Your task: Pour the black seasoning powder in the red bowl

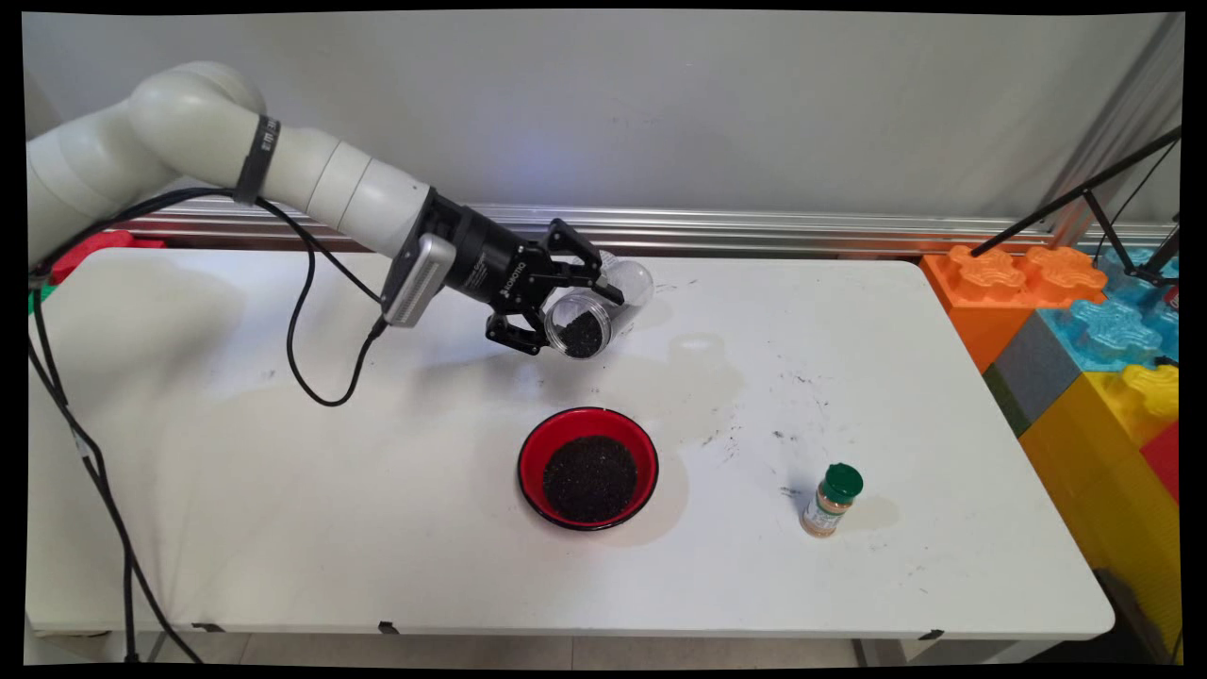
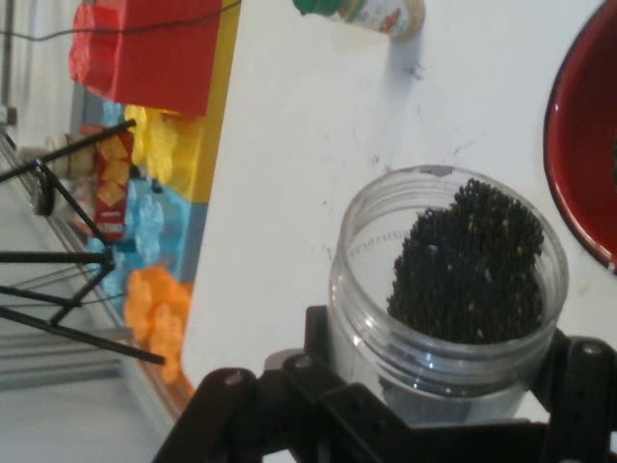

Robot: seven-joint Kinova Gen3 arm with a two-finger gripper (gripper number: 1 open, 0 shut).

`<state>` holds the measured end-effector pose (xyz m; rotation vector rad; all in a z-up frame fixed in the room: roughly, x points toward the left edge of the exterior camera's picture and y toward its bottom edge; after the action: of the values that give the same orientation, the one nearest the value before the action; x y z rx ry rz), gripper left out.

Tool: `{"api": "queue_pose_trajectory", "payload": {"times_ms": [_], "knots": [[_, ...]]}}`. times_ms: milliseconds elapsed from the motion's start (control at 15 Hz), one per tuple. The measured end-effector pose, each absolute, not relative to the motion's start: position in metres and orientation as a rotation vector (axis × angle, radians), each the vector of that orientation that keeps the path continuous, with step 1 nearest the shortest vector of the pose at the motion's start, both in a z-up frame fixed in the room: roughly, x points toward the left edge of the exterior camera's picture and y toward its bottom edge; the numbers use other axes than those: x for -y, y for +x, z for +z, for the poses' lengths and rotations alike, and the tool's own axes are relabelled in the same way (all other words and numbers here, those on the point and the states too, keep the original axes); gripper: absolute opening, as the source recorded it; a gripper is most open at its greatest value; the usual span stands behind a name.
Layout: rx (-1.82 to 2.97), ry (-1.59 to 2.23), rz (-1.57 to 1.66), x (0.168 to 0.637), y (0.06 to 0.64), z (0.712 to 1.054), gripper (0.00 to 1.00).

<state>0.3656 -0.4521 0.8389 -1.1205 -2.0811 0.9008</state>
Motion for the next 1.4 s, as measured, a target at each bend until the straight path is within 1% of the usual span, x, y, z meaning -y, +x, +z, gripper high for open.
{"api": "queue_pose_trajectory", "payload": {"times_ms": [733,1400], "knots": [[2.210,-0.654,0.611,0.475,0.348,0.843,0.00],[2.244,-0.131,0.367,0.514,0.330,0.842,0.00]]}}
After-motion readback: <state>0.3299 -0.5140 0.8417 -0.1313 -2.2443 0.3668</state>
